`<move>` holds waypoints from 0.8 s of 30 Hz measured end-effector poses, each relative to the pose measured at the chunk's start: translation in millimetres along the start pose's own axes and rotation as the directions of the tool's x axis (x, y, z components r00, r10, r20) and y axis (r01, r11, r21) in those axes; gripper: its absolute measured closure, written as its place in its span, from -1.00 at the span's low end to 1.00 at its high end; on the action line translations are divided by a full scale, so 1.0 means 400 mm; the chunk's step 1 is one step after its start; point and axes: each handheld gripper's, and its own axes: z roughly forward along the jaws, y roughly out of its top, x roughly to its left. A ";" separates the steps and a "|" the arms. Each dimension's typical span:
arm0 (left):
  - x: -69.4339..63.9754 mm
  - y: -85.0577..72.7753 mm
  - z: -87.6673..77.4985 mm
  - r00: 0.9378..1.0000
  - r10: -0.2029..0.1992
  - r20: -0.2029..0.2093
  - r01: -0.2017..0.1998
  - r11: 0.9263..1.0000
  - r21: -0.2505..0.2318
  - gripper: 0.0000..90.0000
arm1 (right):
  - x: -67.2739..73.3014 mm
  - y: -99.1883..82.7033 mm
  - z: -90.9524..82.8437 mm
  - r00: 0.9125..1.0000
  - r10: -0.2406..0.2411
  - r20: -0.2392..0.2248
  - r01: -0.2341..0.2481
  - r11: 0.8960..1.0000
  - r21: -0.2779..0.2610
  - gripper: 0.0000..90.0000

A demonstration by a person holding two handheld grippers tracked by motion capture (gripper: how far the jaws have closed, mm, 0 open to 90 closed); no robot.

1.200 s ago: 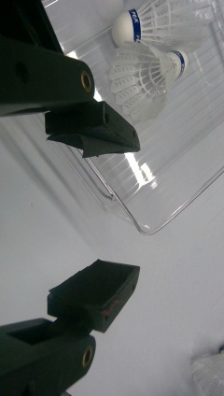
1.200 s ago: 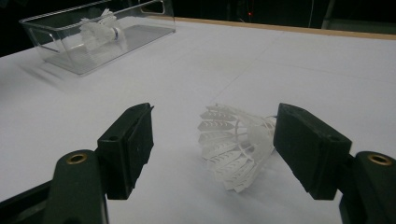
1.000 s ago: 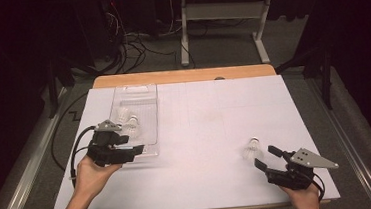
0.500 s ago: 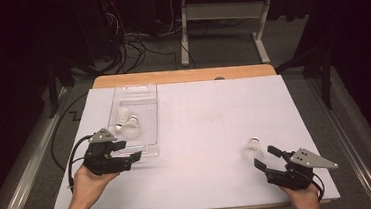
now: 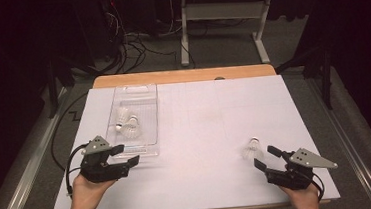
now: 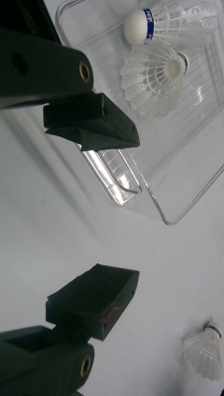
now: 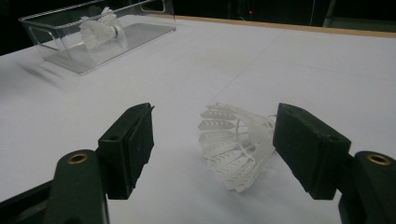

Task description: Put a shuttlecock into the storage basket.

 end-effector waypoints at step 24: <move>0.015 -0.082 0.003 1.000 -0.025 -0.002 0.025 0.997 -0.080 -0.29 | -0.002 -0.001 0.001 1.000 0.012 0.002 -0.012 1.000 0.003 -0.35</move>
